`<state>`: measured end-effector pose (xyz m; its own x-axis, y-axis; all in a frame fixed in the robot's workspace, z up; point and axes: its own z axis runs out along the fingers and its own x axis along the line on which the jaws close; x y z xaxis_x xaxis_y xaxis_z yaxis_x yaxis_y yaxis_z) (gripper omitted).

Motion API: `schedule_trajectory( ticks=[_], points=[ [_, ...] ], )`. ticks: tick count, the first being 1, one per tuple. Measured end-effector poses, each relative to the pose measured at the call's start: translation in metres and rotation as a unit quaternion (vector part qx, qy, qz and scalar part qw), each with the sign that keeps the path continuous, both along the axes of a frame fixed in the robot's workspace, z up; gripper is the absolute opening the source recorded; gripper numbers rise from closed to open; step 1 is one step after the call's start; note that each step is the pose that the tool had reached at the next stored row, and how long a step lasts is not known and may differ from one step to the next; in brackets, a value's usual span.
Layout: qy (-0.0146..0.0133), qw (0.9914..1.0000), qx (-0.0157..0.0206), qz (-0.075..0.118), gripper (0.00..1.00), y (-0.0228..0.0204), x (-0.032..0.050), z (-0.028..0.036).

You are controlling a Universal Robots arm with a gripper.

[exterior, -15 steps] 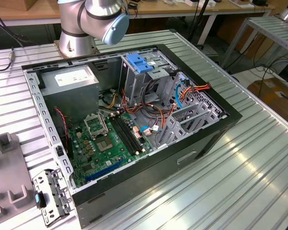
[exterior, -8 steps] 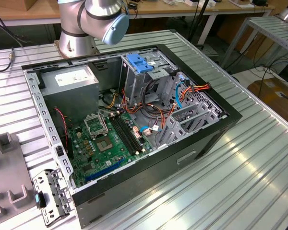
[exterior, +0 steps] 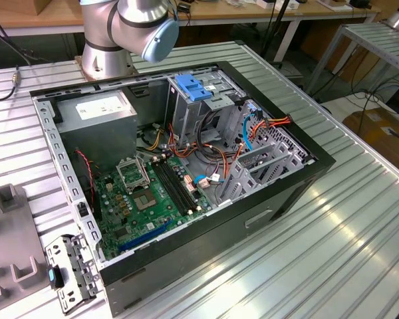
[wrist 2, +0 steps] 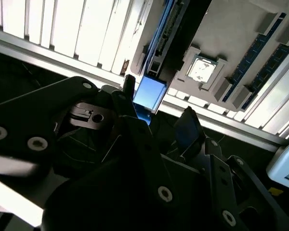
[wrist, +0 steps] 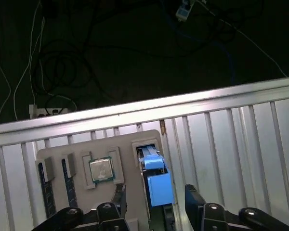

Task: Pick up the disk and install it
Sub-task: 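Pick up the disk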

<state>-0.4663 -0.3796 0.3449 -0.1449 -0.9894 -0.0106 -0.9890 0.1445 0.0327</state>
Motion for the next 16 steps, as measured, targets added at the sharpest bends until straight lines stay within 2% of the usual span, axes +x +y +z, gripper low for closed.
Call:
schedule_trajectory(
  ticks=[2,16],
  points=[
    [0.0,0.99998,-0.0001,0.007,0.6,0.0,-0.0001,-0.0009],
    [-0.0013,0.99994,-0.0001,0.011,0.6,0.0,-0.0001,-0.0015]
  ],
)
